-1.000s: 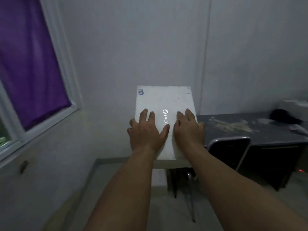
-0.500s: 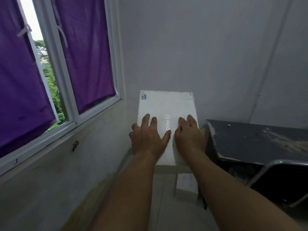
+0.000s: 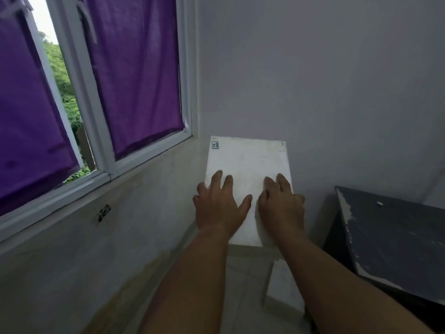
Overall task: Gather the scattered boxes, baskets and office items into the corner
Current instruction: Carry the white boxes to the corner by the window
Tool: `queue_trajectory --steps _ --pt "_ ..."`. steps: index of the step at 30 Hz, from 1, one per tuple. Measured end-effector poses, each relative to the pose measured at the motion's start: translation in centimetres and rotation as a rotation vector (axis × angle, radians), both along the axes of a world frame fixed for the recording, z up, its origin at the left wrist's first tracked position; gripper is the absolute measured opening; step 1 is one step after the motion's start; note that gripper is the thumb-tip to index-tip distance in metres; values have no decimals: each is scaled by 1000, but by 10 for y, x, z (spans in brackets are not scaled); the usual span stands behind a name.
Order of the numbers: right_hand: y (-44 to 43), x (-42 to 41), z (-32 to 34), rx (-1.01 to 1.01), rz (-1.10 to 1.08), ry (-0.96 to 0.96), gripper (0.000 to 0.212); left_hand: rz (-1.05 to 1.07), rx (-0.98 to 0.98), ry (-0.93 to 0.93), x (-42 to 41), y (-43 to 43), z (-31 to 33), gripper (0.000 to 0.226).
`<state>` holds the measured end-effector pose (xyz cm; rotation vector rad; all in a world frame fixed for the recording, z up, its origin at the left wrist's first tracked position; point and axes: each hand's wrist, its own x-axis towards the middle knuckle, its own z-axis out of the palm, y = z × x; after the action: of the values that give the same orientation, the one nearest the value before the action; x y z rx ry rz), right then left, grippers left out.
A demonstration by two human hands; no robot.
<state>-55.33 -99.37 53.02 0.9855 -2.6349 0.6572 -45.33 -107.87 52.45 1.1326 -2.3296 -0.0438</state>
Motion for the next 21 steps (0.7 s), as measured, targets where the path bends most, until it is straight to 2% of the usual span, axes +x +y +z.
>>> queue_trajectory --steps 14,21 --pt "-158 -96 -55 23 -85 -123 45 -109 -7 -106 -105 -175 -51 78" --pt "-208 -157 -123 107 -160 -184 43 -191 77 -214 -165 -229 -103 76"
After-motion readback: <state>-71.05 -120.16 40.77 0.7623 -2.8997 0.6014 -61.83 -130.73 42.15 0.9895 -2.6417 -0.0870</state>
